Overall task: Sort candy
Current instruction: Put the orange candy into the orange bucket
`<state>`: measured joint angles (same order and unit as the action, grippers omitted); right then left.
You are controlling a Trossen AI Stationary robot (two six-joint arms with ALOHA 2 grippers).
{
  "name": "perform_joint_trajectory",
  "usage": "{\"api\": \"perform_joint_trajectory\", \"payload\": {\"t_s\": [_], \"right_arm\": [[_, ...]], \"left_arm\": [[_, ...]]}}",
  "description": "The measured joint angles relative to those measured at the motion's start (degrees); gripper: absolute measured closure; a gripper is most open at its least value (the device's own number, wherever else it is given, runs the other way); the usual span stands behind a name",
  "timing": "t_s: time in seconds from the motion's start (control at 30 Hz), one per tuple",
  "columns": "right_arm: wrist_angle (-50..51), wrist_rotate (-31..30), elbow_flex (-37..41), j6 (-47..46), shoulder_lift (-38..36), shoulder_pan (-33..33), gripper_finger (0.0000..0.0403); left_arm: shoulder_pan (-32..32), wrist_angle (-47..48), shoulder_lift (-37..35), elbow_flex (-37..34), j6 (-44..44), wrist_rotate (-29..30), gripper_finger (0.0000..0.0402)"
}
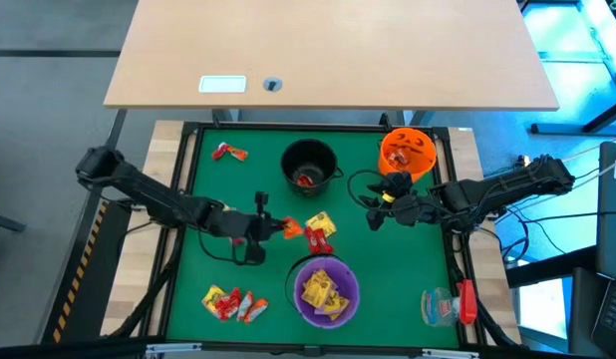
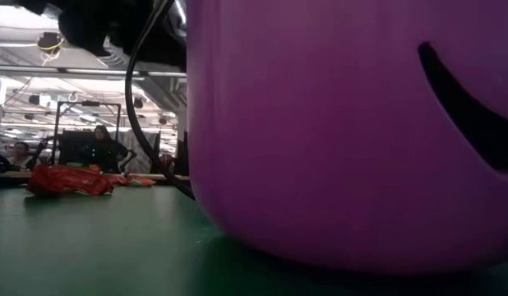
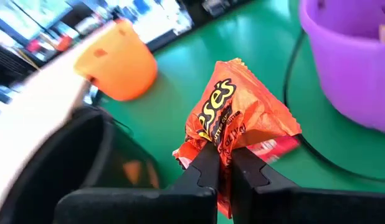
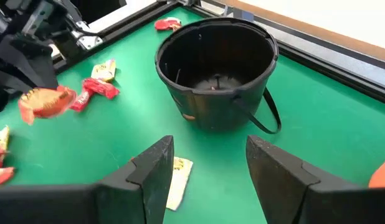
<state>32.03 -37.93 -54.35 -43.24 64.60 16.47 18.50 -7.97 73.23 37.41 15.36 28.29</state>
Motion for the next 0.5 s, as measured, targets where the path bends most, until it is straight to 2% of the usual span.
{"api": "perform_joint_trajectory", "payload": {"t_s": [0.13, 0.3, 0.5], "right_arm": [[-3.2, -0.5, 0.0, 0.2, 0.0, 0.0, 0.0205], [-7.2, -0.6, 0.0, 0.2, 0.3, 0.0, 0.0205], [-10.4, 0.6, 0.0, 1.6, 2.2, 0.0, 0.0205]], "left_arm": [[0.0, -0.3, -2.9, 0.0, 2.1, 2.5, 0.0401], [-0.3, -3.3, -3.2, 0.1, 7.2, 5.7, 0.0401], [-1.8, -8.3, -3.2, 0.1, 9.6, 5.3, 0.0401]]}}
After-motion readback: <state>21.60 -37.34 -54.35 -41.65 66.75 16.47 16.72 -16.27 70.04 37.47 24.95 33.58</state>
